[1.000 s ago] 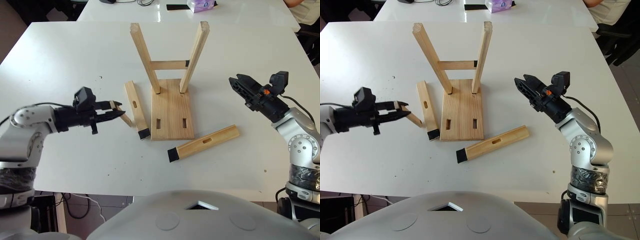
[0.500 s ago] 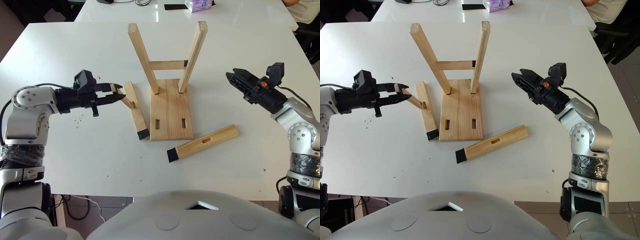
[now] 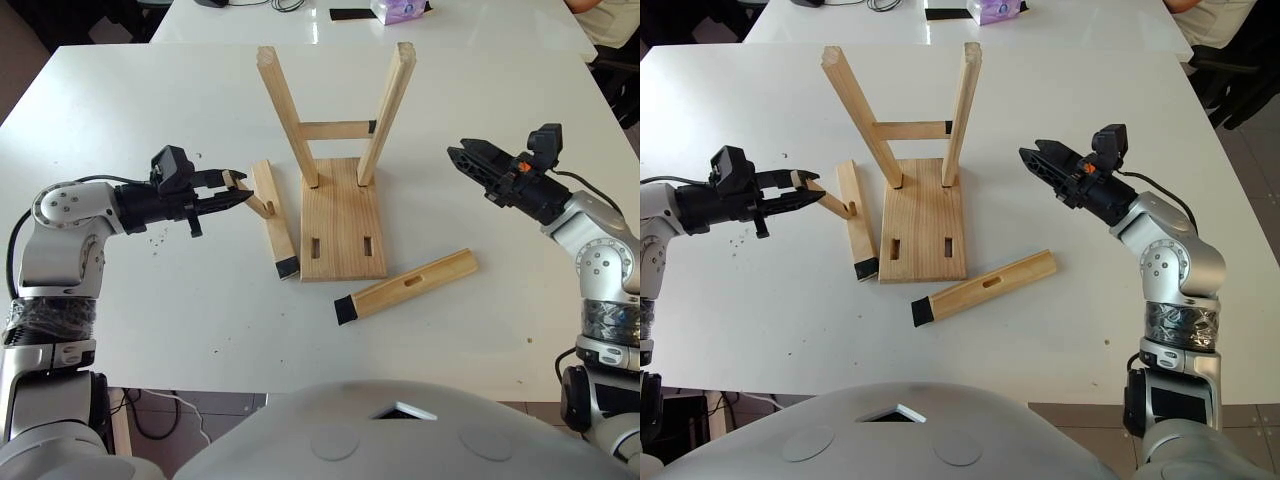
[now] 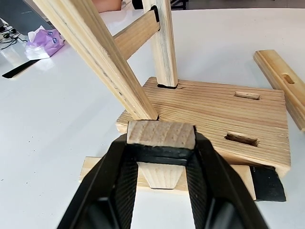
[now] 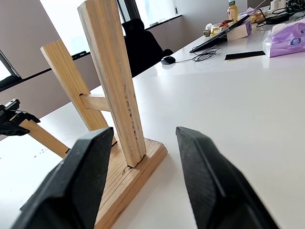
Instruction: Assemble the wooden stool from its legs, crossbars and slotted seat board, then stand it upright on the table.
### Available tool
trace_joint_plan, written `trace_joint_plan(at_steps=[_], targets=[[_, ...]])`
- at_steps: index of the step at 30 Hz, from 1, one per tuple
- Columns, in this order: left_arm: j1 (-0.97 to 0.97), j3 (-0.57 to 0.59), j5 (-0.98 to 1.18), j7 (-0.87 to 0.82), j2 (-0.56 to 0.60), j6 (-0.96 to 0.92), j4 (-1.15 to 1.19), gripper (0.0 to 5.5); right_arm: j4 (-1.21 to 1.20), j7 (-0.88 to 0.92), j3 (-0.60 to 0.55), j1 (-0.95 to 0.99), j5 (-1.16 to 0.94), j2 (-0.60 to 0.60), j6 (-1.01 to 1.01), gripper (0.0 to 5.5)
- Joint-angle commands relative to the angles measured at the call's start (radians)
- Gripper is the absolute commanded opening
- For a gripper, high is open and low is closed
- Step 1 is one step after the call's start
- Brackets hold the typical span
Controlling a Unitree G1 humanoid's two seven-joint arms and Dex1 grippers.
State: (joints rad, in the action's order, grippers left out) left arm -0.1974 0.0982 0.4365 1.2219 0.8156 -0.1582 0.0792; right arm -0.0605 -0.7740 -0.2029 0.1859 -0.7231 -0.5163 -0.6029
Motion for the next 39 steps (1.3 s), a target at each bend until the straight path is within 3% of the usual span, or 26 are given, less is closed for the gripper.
trace_joint_plan(at_steps=[1,15,39], targets=[[-0.043,-0.003,-0.021,-0.003,-0.010,0.023,0.035,1.32,0.025,-0.010,0.015,0.032,0.018,-0.005,-0.010,2.42],[-0.080,-0.041,-0.055,-0.002,-0.059,0.052,0.079,1.32,0.049,-0.026,0.021,0.033,0.028,0.004,-0.010,2.42],[-0.088,-0.087,-0.085,0.167,0.022,0.017,0.132,1.32,-0.032,0.026,0.008,-0.061,0.014,0.064,-0.009,2.42]])
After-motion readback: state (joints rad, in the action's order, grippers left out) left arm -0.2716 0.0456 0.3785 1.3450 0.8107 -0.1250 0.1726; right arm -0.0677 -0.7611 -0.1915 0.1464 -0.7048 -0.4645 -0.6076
